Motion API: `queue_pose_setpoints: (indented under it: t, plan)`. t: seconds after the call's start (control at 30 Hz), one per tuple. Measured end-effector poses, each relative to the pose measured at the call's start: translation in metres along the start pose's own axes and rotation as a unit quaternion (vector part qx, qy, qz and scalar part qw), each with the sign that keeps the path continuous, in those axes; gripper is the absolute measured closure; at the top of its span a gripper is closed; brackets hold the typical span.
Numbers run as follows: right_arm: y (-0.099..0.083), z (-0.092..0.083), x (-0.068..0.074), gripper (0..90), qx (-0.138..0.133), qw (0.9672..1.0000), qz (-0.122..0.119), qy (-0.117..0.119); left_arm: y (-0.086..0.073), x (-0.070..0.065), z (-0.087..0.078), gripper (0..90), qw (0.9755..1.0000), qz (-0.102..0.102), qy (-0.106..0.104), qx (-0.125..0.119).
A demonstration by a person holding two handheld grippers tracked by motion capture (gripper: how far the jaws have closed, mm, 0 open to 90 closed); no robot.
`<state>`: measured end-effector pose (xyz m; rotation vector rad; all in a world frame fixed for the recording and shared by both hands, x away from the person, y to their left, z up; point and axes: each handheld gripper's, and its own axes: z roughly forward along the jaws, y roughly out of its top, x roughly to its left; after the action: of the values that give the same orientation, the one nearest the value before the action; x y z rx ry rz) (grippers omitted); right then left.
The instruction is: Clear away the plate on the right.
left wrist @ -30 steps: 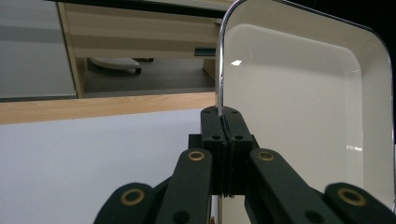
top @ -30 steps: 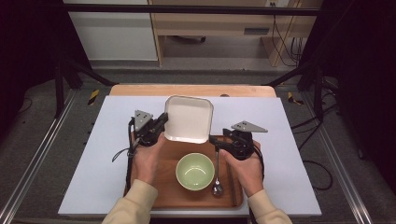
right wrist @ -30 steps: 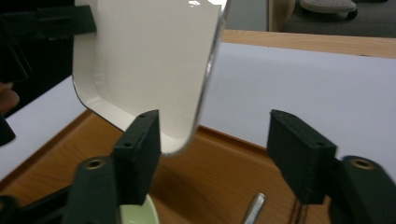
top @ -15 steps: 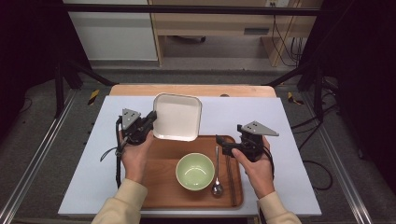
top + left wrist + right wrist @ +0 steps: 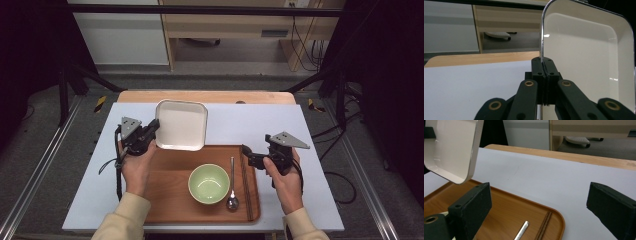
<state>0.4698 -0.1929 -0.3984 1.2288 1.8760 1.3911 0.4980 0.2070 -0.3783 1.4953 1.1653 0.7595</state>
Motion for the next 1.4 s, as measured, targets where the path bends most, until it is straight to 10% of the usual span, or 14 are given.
queue_pose_setpoints:
  t: [0.47, 0.8, 1.4]
  plan:
    - [-0.008, -0.018, -0.026, 7.8, 0.003, 0.9994, 0.008, -0.035, 0.0, 0.02, -0.013, 89.1, 0.9999, -0.002, 0.012, 0.002]
    - [-0.017, -0.031, -0.037, 8.8, 0.0, 0.9974, -0.028, -0.066, 0.001, 0.032, -0.026, 89.1, 0.9999, -0.005, 0.015, 0.002]
    - [-0.048, -0.057, -0.047, 8.4, -0.028, 0.9951, -0.025, -0.092, -0.026, 0.049, -0.061, 89.1, 0.9982, -0.002, 0.032, 0.051]
